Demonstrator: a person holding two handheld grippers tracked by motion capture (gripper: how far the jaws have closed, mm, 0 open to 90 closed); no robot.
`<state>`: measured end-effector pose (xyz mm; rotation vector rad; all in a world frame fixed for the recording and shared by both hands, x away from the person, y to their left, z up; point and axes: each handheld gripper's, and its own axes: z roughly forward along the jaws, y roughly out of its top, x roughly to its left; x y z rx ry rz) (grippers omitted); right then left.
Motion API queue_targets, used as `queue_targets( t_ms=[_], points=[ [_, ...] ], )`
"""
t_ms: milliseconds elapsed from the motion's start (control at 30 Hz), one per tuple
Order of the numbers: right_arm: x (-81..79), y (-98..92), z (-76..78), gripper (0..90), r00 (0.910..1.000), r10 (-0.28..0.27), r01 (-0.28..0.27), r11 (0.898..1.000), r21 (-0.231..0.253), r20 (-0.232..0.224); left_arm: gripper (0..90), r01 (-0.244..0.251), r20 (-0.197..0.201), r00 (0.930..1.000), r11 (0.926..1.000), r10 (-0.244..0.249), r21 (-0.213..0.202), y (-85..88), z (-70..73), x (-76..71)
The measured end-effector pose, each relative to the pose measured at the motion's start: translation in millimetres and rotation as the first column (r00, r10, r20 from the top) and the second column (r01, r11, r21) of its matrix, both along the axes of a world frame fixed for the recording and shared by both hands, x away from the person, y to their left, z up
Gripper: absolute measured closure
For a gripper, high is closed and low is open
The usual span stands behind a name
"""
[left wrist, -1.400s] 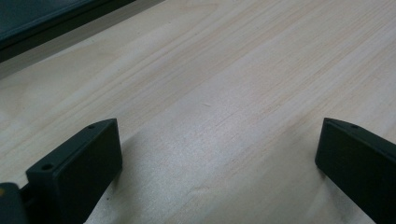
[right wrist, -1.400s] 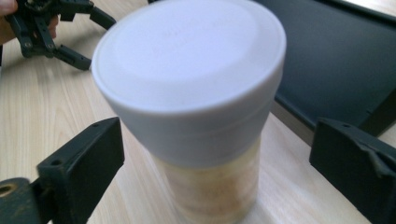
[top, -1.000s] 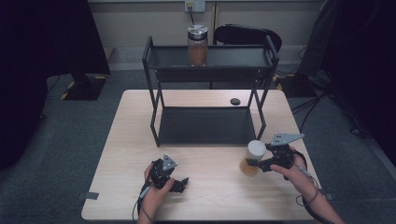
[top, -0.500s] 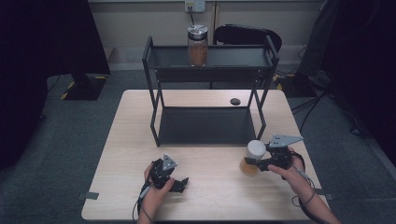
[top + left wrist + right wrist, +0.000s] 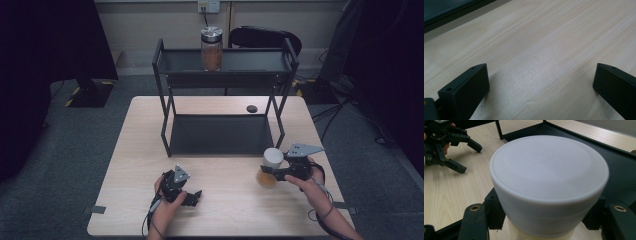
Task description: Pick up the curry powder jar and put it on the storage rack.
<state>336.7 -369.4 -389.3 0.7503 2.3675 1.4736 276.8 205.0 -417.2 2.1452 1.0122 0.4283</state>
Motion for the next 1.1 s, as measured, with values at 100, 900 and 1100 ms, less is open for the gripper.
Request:
queue_targets(
  t_ms=[100,900,1100],
  points=[
    [2.3,3.7,1.7,35.1,1.0000,0.006,-0.006,1.000,0.000,-0.006,0.1,0.000,0.000,1.0000,1.0000,0.000,0.000,0.0,0.0,0.0],
    [30.1,31.5,26.4,35.0,0.9996,0.013,-0.012,1.000,0.026,-0.027,0.1,0.001,0.000,1.0000,1.0000,-0.001,0.001,0.0,0.1,0.1],
    [37.6,38.0,33.9,35.0,0.9997,0.008,-0.007,0.999,0.036,-0.024,0.1,0.000,0.000,1.0000,1.0000,0.000,0.001,0.0,0.1,0.0]
  ],
)
